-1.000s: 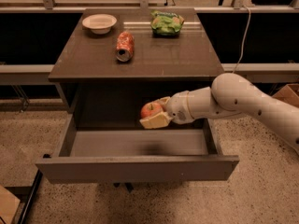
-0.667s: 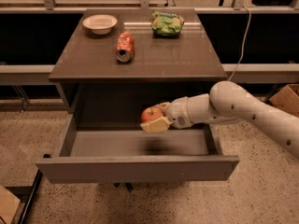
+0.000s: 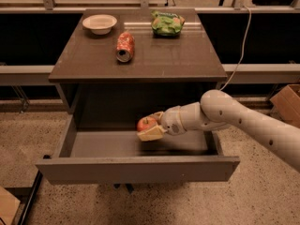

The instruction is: Place apple into top drawer

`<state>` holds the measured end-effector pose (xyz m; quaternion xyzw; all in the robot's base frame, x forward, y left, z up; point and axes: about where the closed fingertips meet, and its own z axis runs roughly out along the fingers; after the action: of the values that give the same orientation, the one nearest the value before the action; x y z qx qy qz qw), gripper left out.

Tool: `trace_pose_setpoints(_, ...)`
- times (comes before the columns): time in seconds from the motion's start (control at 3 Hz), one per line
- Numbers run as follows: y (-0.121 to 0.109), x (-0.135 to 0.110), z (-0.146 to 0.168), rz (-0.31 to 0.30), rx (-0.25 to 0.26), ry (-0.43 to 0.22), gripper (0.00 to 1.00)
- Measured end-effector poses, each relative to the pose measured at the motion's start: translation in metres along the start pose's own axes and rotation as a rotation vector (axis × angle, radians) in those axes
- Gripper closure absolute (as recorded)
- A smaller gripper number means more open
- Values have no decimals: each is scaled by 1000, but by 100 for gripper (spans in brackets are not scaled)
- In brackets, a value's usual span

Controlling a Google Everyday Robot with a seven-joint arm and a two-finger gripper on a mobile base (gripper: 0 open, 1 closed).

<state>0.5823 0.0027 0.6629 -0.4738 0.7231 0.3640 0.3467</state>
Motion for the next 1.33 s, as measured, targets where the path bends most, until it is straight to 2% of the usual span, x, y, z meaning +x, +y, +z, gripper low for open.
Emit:
trace_pose_setpoints(0.67,4,9,16,9,-16,4,34)
trace_pose_setpoints(1.0,6,9,19,8,-21,5,5)
trace_pose_setpoints(1.33,6,9,20,8,-23,5,0)
